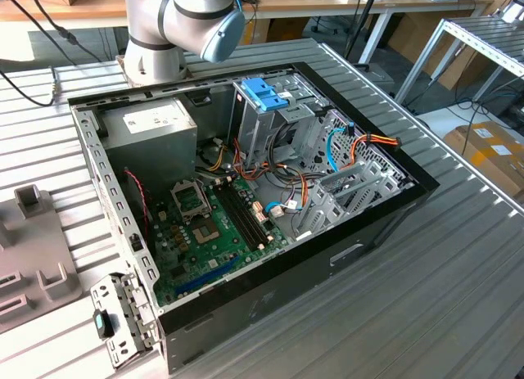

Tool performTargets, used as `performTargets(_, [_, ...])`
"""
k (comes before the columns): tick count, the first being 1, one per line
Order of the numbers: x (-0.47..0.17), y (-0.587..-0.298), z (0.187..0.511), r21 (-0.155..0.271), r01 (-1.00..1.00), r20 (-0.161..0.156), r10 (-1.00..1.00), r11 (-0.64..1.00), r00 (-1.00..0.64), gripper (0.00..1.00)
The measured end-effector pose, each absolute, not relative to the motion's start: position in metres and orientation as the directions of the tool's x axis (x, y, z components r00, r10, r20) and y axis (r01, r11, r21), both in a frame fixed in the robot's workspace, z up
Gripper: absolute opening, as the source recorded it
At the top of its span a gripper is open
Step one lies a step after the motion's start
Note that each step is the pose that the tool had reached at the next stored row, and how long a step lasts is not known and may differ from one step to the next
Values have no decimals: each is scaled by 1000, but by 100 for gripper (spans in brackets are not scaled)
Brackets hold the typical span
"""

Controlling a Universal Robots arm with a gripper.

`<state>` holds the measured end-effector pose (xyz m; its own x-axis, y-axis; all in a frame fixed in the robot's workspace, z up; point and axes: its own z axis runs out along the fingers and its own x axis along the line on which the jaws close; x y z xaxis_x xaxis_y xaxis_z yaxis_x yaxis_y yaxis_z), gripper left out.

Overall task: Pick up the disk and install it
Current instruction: 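Pick up the disk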

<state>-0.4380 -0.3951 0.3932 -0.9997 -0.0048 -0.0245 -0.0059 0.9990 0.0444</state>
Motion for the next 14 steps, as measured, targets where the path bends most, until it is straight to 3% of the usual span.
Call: performTargets(14, [-438,-395,393,44,-29,-24,-28,999,-999,11])
